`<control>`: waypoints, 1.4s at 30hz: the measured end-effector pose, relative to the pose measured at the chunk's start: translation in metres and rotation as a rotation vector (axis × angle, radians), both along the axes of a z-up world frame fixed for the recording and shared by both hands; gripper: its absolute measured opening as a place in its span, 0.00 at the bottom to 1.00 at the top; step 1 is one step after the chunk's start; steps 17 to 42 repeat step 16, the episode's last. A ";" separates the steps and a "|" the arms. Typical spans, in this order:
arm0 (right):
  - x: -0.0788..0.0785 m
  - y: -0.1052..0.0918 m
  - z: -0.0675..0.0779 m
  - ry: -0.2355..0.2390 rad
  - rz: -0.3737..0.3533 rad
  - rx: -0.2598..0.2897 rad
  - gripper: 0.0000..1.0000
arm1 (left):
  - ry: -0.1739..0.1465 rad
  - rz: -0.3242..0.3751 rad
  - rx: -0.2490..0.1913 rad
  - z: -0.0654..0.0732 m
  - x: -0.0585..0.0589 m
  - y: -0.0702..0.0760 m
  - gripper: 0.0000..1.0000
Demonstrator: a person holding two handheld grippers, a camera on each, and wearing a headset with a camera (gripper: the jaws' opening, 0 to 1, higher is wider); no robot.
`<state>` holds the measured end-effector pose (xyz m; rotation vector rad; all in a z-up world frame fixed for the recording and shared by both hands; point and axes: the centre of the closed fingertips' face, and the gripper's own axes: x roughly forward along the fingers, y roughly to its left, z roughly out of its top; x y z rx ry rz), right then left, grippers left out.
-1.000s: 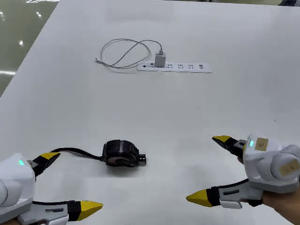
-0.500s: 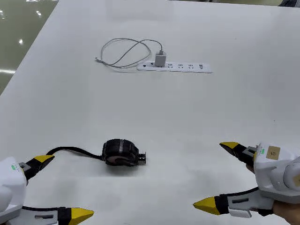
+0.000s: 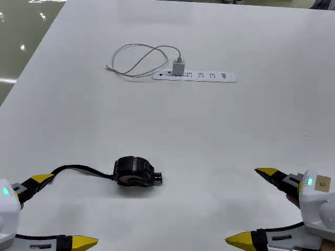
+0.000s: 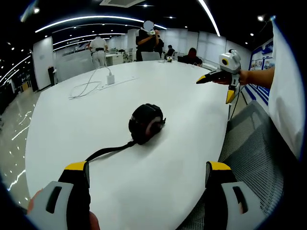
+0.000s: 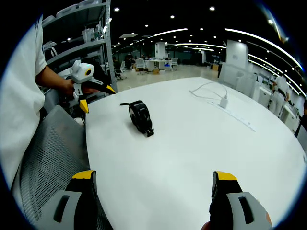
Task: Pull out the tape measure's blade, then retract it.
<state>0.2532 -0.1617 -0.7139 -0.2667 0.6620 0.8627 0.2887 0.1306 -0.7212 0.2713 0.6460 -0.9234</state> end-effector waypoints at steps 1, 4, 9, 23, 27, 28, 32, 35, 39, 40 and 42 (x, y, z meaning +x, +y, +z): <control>-0.001 -0.001 0.000 0.002 -0.001 0.000 0.99 | -0.018 0.000 0.021 0.000 0.002 0.003 0.98; -0.002 -0.003 0.000 0.004 -0.006 0.001 0.99 | -0.027 -0.009 0.019 0.002 0.000 0.003 0.94; -0.003 -0.004 -0.001 0.007 -0.009 -0.001 0.99 | -0.016 -0.003 0.015 0.001 0.001 0.004 0.98; -0.004 -0.005 -0.001 0.010 -0.009 -0.003 0.99 | -0.013 -0.013 0.016 0.000 0.000 0.003 0.98; -0.004 -0.005 -0.001 0.010 -0.009 -0.003 0.99 | -0.013 -0.013 0.016 0.000 0.000 0.003 0.98; -0.004 -0.005 -0.001 0.010 -0.009 -0.003 0.99 | -0.013 -0.013 0.016 0.000 0.000 0.003 0.98; -0.004 -0.005 -0.001 0.010 -0.009 -0.003 0.99 | -0.013 -0.013 0.016 0.000 0.000 0.003 0.98; -0.004 -0.005 -0.001 0.010 -0.009 -0.003 0.99 | -0.013 -0.013 0.016 0.000 0.000 0.003 0.98; -0.004 -0.005 -0.001 0.010 -0.009 -0.003 0.99 | -0.013 -0.013 0.016 0.000 0.000 0.003 0.98; -0.004 -0.005 -0.001 0.010 -0.009 -0.003 0.99 | -0.013 -0.013 0.016 0.000 0.000 0.003 0.98; -0.004 -0.005 -0.001 0.010 -0.009 -0.003 0.99 | -0.013 -0.013 0.016 0.000 0.000 0.003 0.98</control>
